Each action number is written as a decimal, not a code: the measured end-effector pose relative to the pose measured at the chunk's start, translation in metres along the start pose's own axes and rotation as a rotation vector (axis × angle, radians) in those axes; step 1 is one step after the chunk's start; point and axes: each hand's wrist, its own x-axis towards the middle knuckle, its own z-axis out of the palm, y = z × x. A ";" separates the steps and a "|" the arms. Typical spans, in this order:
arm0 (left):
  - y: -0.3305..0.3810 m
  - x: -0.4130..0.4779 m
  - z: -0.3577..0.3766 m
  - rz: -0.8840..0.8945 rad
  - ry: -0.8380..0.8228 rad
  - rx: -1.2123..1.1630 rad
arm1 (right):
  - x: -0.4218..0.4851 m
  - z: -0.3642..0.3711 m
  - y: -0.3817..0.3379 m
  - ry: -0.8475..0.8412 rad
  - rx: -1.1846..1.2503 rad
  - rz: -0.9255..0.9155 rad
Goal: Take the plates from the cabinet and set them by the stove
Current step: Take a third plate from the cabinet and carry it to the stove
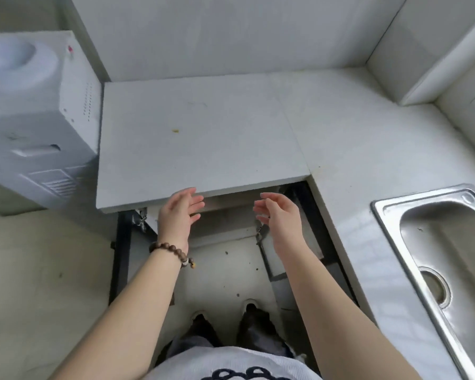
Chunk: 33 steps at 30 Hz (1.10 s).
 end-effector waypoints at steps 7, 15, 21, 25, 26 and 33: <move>-0.002 -0.009 0.003 0.043 0.240 -0.123 | 0.036 0.013 -0.018 -0.260 -0.088 -0.002; -0.017 -0.030 0.000 0.028 0.412 -0.188 | 0.047 0.025 -0.014 -0.437 -0.138 0.011; -0.028 -0.024 -0.007 0.007 0.422 -0.177 | 0.052 0.036 0.002 -0.455 -0.142 0.027; -0.053 0.000 -0.011 -0.006 0.415 -0.178 | 0.062 0.049 0.031 -0.458 -0.127 0.037; -0.061 0.008 -0.012 -0.006 0.416 -0.180 | 0.066 0.054 0.041 -0.460 -0.125 0.044; -0.140 0.080 -0.023 0.017 0.375 -0.196 | 0.108 0.093 0.129 -0.460 -0.093 0.043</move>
